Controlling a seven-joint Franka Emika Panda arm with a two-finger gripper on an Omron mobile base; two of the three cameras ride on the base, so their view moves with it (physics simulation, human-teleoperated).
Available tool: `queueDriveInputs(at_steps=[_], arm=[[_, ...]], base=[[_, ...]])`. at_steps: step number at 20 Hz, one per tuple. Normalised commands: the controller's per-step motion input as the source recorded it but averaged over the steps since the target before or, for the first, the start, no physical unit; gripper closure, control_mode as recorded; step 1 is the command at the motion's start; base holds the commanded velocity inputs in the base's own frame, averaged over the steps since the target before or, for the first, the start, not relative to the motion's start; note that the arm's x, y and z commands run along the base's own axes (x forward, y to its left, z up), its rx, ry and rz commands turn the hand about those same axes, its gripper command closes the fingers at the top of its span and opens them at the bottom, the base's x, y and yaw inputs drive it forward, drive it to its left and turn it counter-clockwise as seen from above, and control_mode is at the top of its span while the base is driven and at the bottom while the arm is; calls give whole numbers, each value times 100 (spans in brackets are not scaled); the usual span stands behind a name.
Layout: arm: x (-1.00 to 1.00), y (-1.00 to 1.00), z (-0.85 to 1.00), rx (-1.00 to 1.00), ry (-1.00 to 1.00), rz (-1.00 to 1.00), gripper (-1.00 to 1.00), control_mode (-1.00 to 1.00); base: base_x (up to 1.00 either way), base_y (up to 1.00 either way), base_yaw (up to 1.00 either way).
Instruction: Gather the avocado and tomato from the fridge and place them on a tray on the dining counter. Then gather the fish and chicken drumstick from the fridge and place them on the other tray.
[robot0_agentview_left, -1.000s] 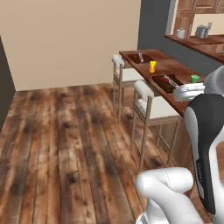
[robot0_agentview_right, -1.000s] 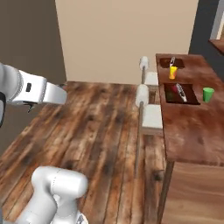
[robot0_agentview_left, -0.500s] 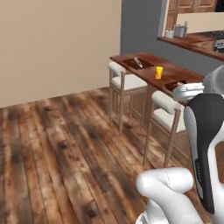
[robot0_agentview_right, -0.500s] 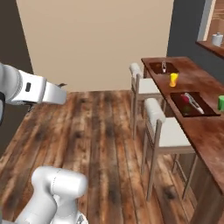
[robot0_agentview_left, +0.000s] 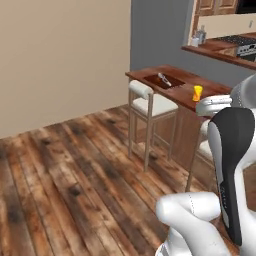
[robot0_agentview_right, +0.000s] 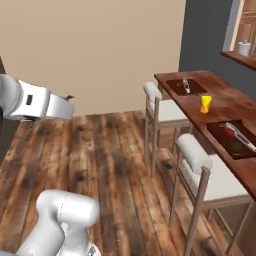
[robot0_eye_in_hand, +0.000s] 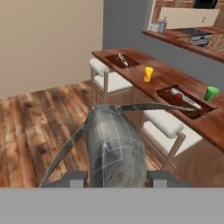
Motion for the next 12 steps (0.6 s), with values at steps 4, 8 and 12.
queueDriveInputs(at_steps=[4,8,12], arm=[[0,0,0,0,0,0,100,100],[0,0,0,0,0,0,100,100],[0,0,0,0,0,0,100,100]], base=[[100,9,-8],[100,-16,-2],[100,-14,0]])
